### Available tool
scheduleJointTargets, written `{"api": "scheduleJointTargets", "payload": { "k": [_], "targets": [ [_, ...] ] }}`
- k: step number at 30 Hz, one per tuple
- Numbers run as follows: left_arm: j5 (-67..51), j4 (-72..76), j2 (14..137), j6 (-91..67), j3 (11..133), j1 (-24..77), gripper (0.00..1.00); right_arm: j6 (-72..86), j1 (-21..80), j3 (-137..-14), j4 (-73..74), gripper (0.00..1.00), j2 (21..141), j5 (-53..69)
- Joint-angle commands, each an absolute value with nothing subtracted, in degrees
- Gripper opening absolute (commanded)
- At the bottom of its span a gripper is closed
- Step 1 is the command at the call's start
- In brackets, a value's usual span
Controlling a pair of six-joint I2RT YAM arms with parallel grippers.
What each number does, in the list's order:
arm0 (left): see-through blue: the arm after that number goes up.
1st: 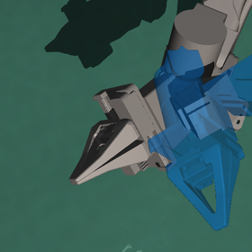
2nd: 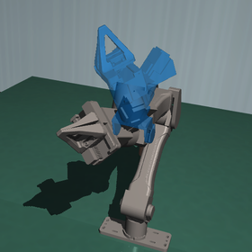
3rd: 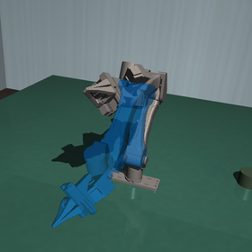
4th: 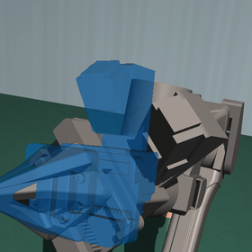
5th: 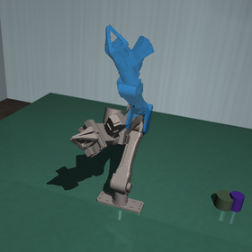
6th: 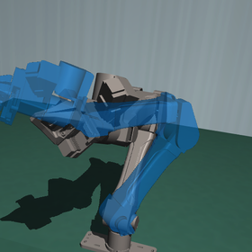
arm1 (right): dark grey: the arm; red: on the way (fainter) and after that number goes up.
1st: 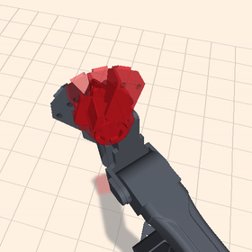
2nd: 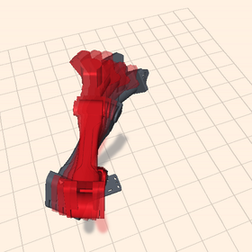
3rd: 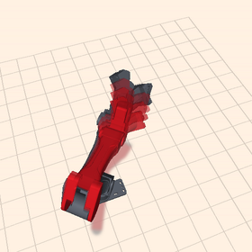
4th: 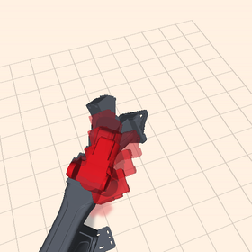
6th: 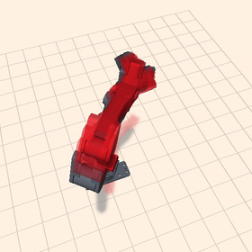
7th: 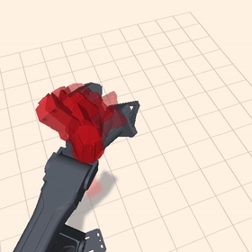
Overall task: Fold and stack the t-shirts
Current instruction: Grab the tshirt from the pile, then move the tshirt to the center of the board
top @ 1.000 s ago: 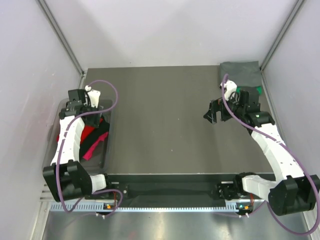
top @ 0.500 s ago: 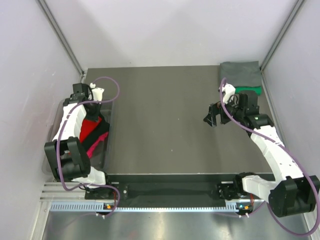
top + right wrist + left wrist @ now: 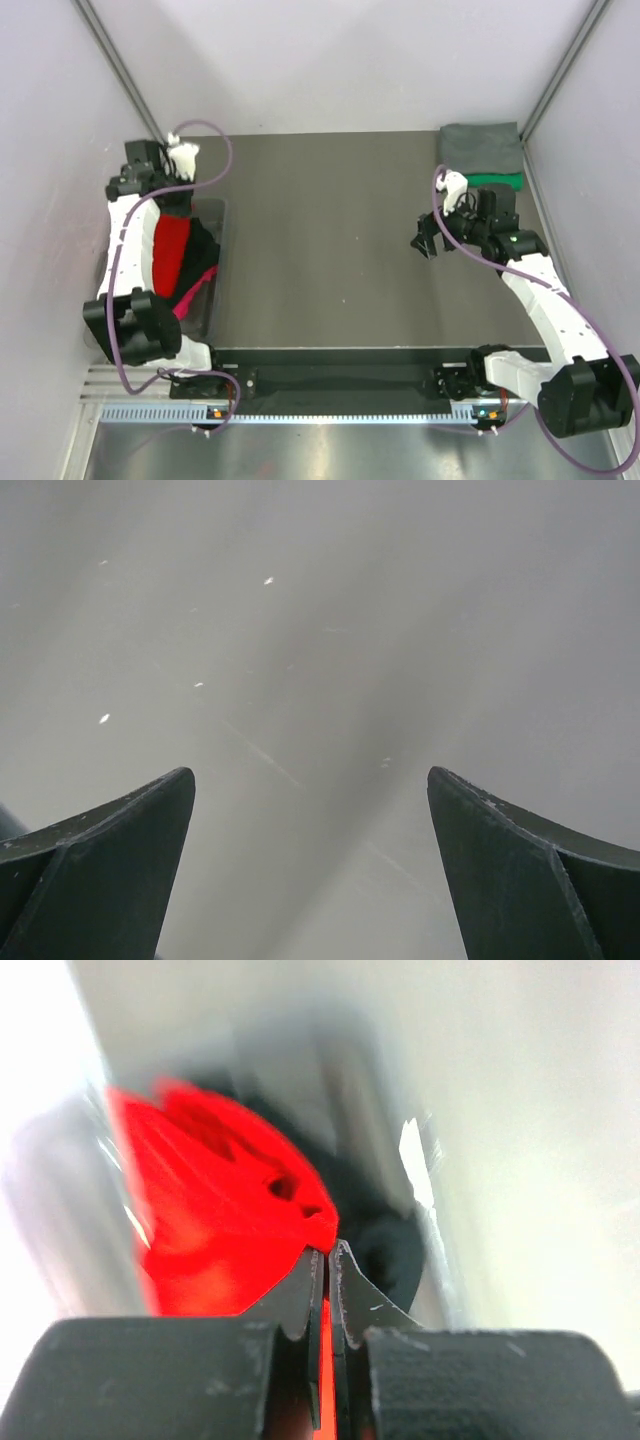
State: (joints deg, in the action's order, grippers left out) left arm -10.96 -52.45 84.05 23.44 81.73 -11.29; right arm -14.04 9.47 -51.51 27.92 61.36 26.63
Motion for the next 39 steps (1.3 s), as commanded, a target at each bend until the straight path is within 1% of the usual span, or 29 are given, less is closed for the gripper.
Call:
{"api": "scheduleJointTargets", "payload": {
  "k": [1, 2, 3, 4, 5, 6, 7, 8, 9, 11, 12, 13, 15, 16, 18, 19, 21, 24, 26, 27, 28, 29, 32, 33, 34, 36, 37, 38, 39],
  "targets": [
    [-22.5, -55.6, 78.2, 22.8, 96.2, -7.7, 0.00, -15.9, 10.2, -57.5, 27.4, 1.00, 63.0, 20.1],
    [-23.4, -56.9, 78.7, 23.3, 102.6, -6.4, 0.00, -13.6, 10.1, -59.6, 27.3, 1.00, 64.8, 18.4],
    [-24.1, -58.3, 79.4, 23.4, 105.8, -4.8, 0.00, -12.0, 9.5, -60.2, 27.4, 1.00, 65.7, 18.5],
    [-23.6, -60.9, 80.9, 23.2, 109.0, -0.5, 0.00, -11.3, 8.1, -60.6, 27.6, 1.00, 66.4, 22.0],
    [-22.6, -62.0, 81.8, 22.9, 115.1, 2.7, 0.00, -10.3, 7.6, -60.6, 26.9, 1.00, 67.6, 22.6],
    [-22.0, -63.4, 82.8, 23.1, 118.1, 5.8, 0.00, -8.9, 6.9, -60.1, 25.6, 1.00, 67.8, 22.8],
    [-21.2, -65.2, 84.8, 23.1, 121.1, 12.1, 0.00, -7.9, 5.8, -59.8, 24.2, 1.00, 68.0, 23.9],
    [-19.1, -65.8, 85.8, 22.2, 126.3, 15.0, 0.00, -7.1, 5.2, -59.9, 23.8, 1.00, 68.9, 23.8],
    [-18.5, -66.2, 86.8, 21.4, 128.7, 17.7, 0.00, -5.8, 4.2, -60.2, 23.6, 1.00, 69.3, 23.7],
    [-19.3, -65.9, 89.5, 19.3, 132.9, 23.1, 0.00, -1.5, -1.8, -60.9, 23.8, 1.00, 70.7, 28.2],
    [-20.1, -65.6, 89.8, 19.2, 132.8, 24.3, 0.00, -0.5, -4.3, -61.0, 23.8, 1.00, 71.4, 31.4],
    [-20.7, -65.4, 90.9, 19.6, 132.6, 26.7, 0.00, 2.1, -9.8, -61.0, 23.6, 1.00, 72.4, 41.2],
    [-20.9, -66.3, 92.4, 21.1, 131.6, 29.0, 0.00, 4.1, -14.5, -61.3, 23.5, 1.00, 77.0, 51.8],
    [-20.9, -66.5, 93.9, 21.4, 131.0, 31.0, 0.00, 4.8, -18.2, -61.5, 23.9, 1.00, 78.8, 62.3],
    [-21.4, -66.5, 96.0, 22.5, 127.5, 32.8, 0.00, 2.8, -20.0, -63.9, 26.5, 1.00, 83.4, 67.0],
    [-21.5, -66.1, 96.6, 22.5, 126.2, 34.0, 0.00, 0.5, -21.0, -65.2, 31.9, 1.00, 84.7, 67.8],
    [-22.1, -63.0, 97.6, 22.2, 121.0, 34.5, 0.00, -5.7, -21.1, -68.4, 37.0, 1.00, 84.7, 67.2],
    [-23.7, -58.4, 98.5, 21.7, 111.3, 34.6, 0.00, -10.3, -21.1, -68.6, 39.5, 1.00, 81.4, 64.7],
    [-23.6, -53.2, 99.4, 21.0, 104.5, 34.6, 0.00, -17.0, -19.6, -70.4, 45.4, 1.00, 79.5, 64.2],
    [-23.6, -51.6, 100.3, 20.8, 102.9, 34.6, 0.00, -25.1, -18.6, -71.2, 48.7, 1.00, 78.9, 63.3],
    [-23.6, -49.4, 100.8, 20.4, 101.6, 34.6, 0.00, -28.7, -15.9, -72.0, 53.8, 1.00, 78.2, 62.2],
    [-23.6, -48.4, 101.4, 19.9, 99.9, 34.6, 0.00, -30.6, -14.3, -72.0, 54.4, 1.00, 76.0, 60.5],
    [-22.6, -44.4, 104.3, 18.2, 99.1, 34.5, 0.00, -35.9, -7.1, -67.9, 51.9, 0.98, 68.1, 54.0],
    [-22.5, -43.7, 106.2, 18.0, 99.5, 34.5, 0.00, -36.2, -4.6, -66.3, 50.0, 0.97, 65.9, 48.8],
    [-22.1, -42.5, 107.1, 17.8, 100.0, 34.5, 0.00, -36.1, 1.9, -64.5, 45.7, 0.96, 61.7, 46.2],
    [-19.7, -39.6, 110.5, 16.9, 102.9, 34.5, 0.00, -36.3, 8.2, -60.3, 42.3, 0.94, 58.6, 41.2],
    [-18.2, -39.0, 112.1, 16.6, 106.6, 34.6, 0.00, -36.6, 13.7, -58.6, 40.4, 0.93, 57.2, 37.1],
    [-15.8, -38.7, 113.8, 15.7, 109.0, 34.6, 0.00, -37.3, 15.2, -58.4, 40.2, 0.92, 57.6, 36.6],
    [-10.2, -38.7, 117.3, 14.9, 111.8, 34.5, 0.15, -37.9, 15.8, -58.4, 40.1, 0.86, 58.1, 36.9]
  ]
}}
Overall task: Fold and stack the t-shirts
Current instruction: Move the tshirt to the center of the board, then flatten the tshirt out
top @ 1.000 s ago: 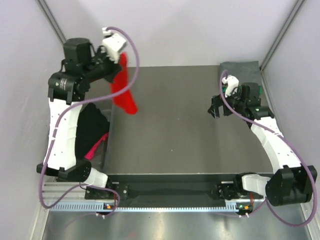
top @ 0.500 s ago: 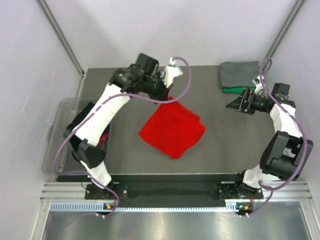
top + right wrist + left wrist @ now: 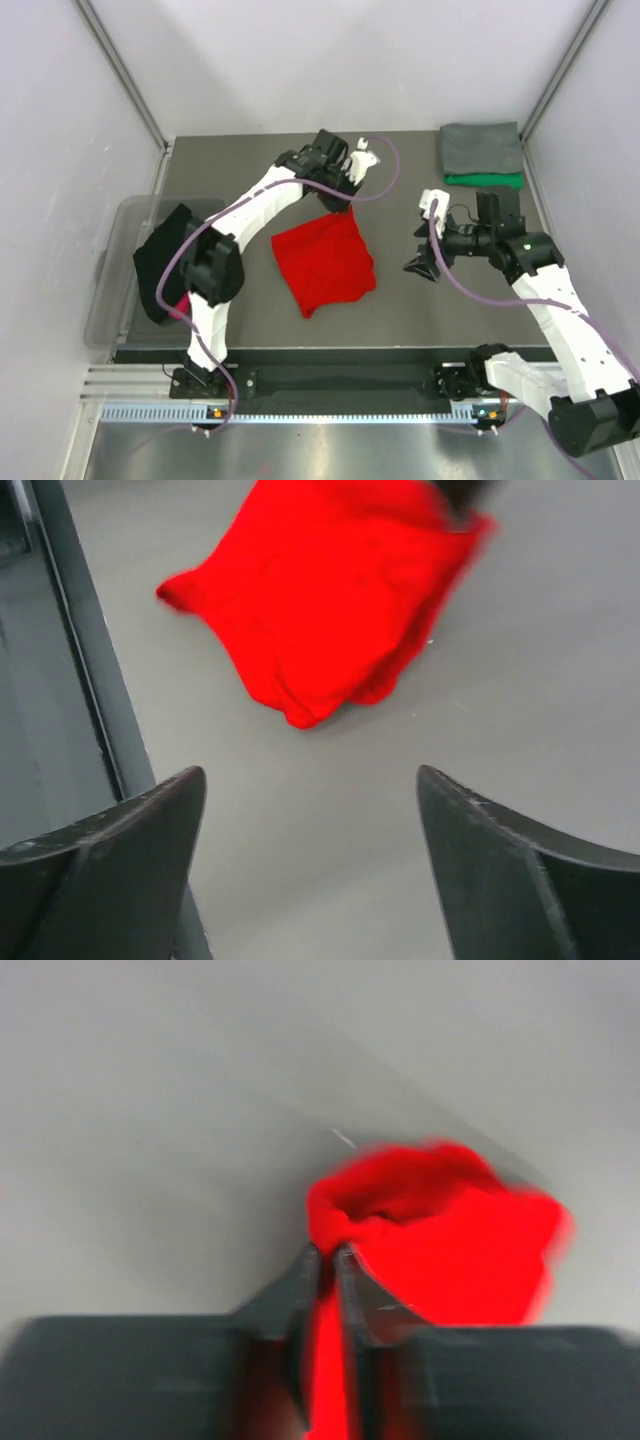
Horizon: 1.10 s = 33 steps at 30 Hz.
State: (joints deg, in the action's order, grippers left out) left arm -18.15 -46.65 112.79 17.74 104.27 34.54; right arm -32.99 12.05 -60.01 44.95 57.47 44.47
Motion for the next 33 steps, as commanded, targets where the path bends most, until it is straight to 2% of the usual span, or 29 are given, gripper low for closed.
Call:
{"api": "scheduleJointTargets", "payload": {
  "k": [1, 3, 6, 10, 12, 16, 19, 24, 33],
  "targets": [
    [-7.1, -38.8, 118.9, 14.7, 116.7, 34.5, 0.22, -38.1, 16.3, -58.3, 39.9, 0.84, 59.5, 37.2],
    [1.9, -38.5, 121.8, 15.9, 120.7, 34.5, 0.42, -39.7, 18.4, -57.7, 39.0, 0.83, 60.3, 36.4],
    [9.6, -37.7, 120.1, 17.6, 123.2, 33.8, 0.60, -41.4, 22.7, -57.2, 38.0, 0.82, 61.3, 34.0],
    [11.3, -37.3, 109.8, 15.0, 111.5, 30.6, 0.69, -42.3, 29.6, -58.0, 35.4, 0.81, 65.8, 30.9],
    [8.5, -38.4, 101.9, 13.5, 105.6, 27.3, 0.69, -43.1, 34.1, -58.1, 33.2, 0.78, 69.0, 27.4],
    [1.6, -38.3, 88.2, 11.5, 86.0, 20.6, 0.67, -43.8, 41.0, -57.9, 27.9, 0.77, 74.2, 21.9],
    [0.3, -40.4, 81.2, 10.4, 78.7, 15.5, 0.64, -44.6, 46.2, -58.1, 23.4, 0.74, 78.0, 17.5],
    [-2.6, -40.5, 70.5, 8.4, 70.9, 8.6, 0.63, -45.2, 51.7, -60.1, 19.1, 0.66, 85.7, 15.7],
    [-2.9, -41.3, 65.6, 8.2, 66.5, 4.8, 0.63, -46.8, 58.6, -62.1, 18.5, 0.63, 91.6, 15.1]
  ]
}}
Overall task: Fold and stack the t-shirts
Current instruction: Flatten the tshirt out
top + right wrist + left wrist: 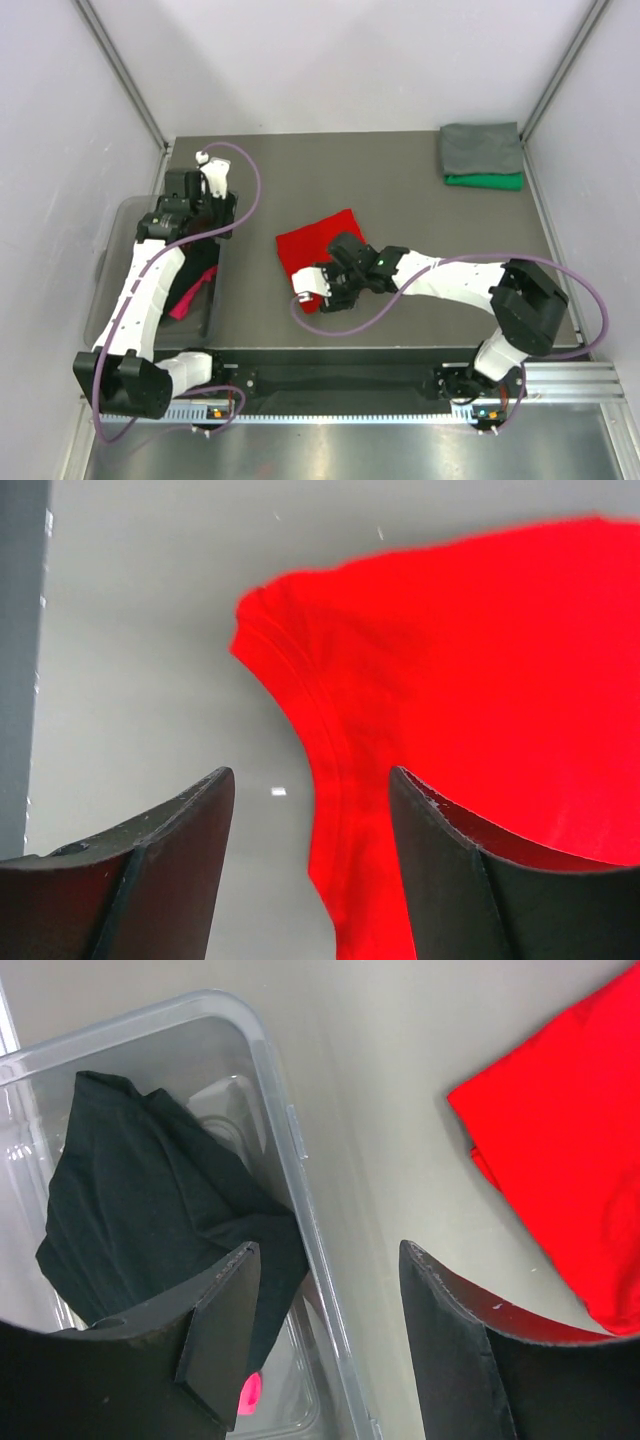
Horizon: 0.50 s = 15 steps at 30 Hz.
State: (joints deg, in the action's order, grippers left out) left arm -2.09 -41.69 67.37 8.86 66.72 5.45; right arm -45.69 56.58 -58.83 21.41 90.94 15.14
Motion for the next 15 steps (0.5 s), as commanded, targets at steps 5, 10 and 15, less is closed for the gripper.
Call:
{"api": "scheduleJointTargets", "payload": {
  "k": [5, 10, 15],
  "targets": [
    [-3.5, -41.4, 65.5, 7.5, 66.5, 4.6, 0.63, -47.4, 60.9, -62.3, 17.4, 0.63, 94.1, 12.9],
    [-3.6, -41.2, 65.0, 7.3, 65.7, 4.0, 0.63, -48.1, 62.1, -61.4, 15.0, 0.62, 96.8, 10.2],
    [-3.8, -41.2, 64.3, 7.1, 65.1, 3.3, 0.63, -48.5, 63.0, -59.2, 9.2, 0.56, 98.4, 6.0]
  ]
}}
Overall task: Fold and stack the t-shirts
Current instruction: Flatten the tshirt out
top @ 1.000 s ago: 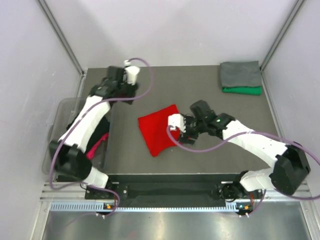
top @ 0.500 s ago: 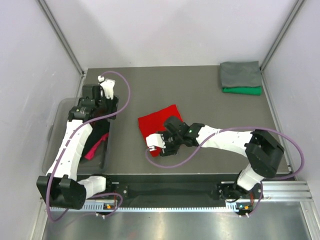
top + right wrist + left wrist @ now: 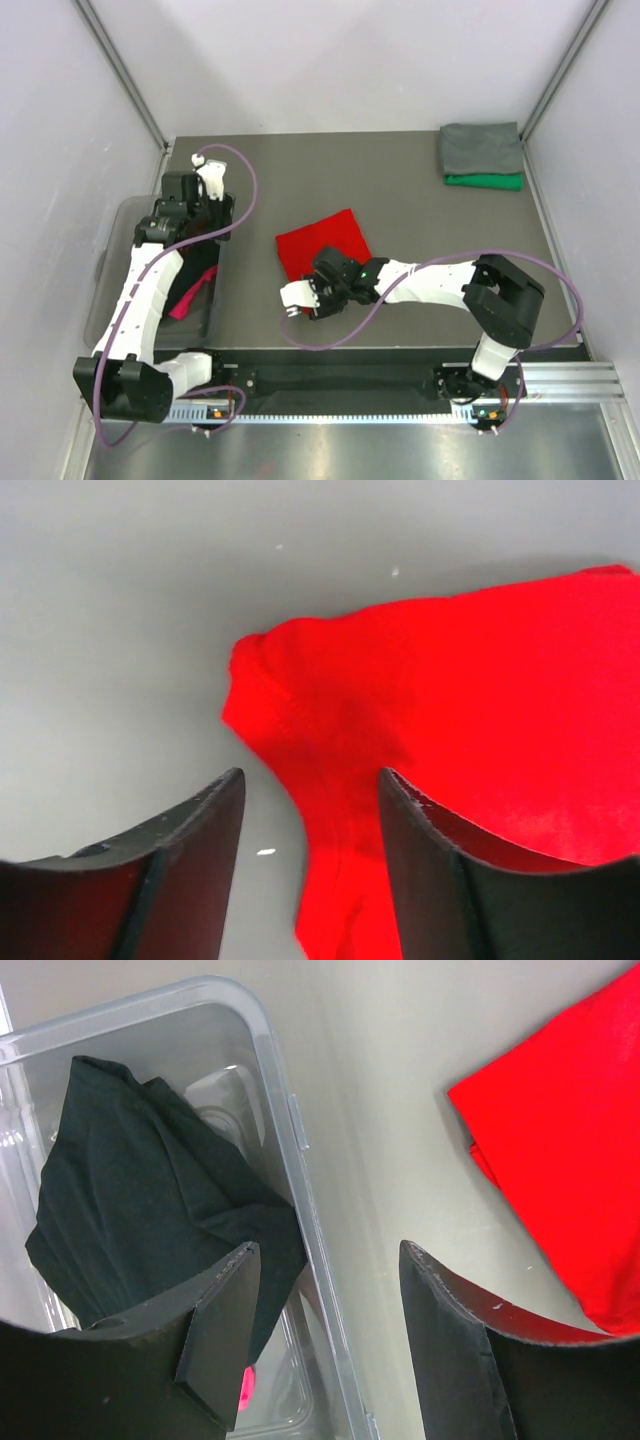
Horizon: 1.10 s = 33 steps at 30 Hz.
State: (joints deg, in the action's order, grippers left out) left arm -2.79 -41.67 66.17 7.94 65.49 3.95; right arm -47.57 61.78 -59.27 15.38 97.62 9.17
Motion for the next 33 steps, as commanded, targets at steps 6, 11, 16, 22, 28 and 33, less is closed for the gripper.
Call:
{"api": "scheduleJointTargets", "payload": {
  "k": [6, 11, 16, 22, 28, 33],
  "targets": [
    [-4.0, -41.3, 64.9, 7.1, 65.7, 3.2, 0.63, -47.4, 63.2, -59.5, 5.5, 0.26, 99.0, 1.0],
    [-4.2, -41.4, 65.0, 7.2, 65.7, 3.0, 0.63, -47.2, 63.2, -59.8, 5.0, 0.00, 96.3, -1.7],
    [-6.0, -41.2, 65.7, 7.9, 65.8, 3.1, 0.63, -49.2, 62.2, -64.0, 9.6, 0.00, 89.7, -7.1],
    [-9.7, -40.7, 70.2, 10.3, 69.1, 3.2, 0.61, -50.6, 51.0, -78.4, 17.6, 0.00, 83.4, -9.6],
    [-18.1, -42.5, 76.1, 13.3, 74.7, 6.9, 0.57, -51.8, 33.8, -84.7, 17.8, 0.00, 79.2, -7.3],
    [-10.8, -44.7, 81.6, 20.5, 75.0, 21.7, 0.54, -49.1, 23.3, -75.5, 16.0, 0.00, 76.4, -5.1]
  ]
}}
